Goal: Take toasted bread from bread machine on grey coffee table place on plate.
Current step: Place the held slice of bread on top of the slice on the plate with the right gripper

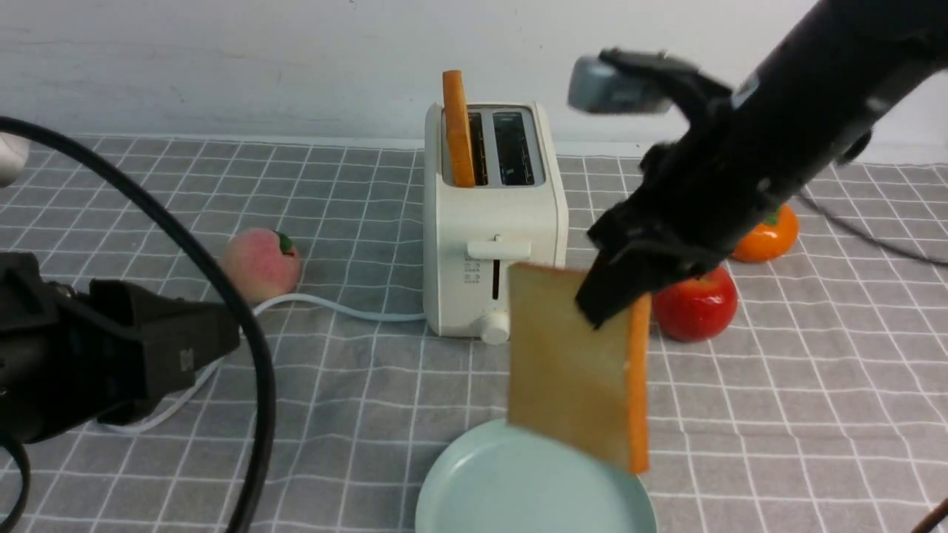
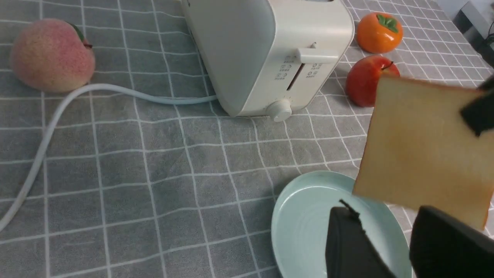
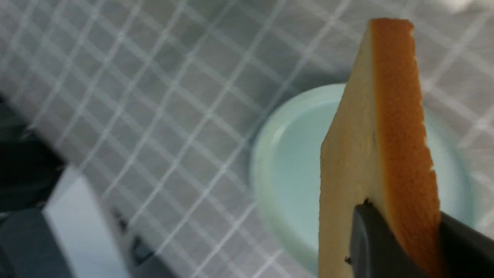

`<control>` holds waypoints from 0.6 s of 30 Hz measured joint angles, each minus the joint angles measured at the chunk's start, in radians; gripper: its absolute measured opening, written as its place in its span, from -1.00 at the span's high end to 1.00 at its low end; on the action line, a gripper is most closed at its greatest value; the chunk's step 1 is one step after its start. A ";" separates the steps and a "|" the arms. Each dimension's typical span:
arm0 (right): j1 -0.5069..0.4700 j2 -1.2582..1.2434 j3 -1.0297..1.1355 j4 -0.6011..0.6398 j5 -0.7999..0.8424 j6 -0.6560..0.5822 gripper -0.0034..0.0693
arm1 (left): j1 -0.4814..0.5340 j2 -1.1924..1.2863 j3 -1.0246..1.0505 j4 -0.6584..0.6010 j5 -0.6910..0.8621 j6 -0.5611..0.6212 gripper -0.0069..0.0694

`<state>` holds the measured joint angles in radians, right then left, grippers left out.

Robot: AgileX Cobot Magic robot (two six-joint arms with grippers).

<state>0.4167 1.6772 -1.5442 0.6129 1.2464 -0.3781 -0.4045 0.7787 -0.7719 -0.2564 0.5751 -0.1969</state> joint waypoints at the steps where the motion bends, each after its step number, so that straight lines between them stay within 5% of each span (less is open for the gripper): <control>1: 0.004 0.001 0.041 0.054 -0.001 -0.034 0.59 | 0.000 0.000 0.000 0.000 0.004 0.000 0.19; 12: 0.007 0.027 0.406 0.246 -0.261 -0.242 0.59 | 0.000 0.000 0.000 -0.006 0.019 0.001 0.19; 18: 0.007 0.026 0.441 0.283 -0.316 -0.293 0.27 | 0.000 0.000 0.000 -0.014 0.019 0.001 0.19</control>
<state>0.4241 1.7037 -1.1037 0.8963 0.9306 -0.6708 -0.4045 0.7787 -0.7719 -0.2709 0.5937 -0.1963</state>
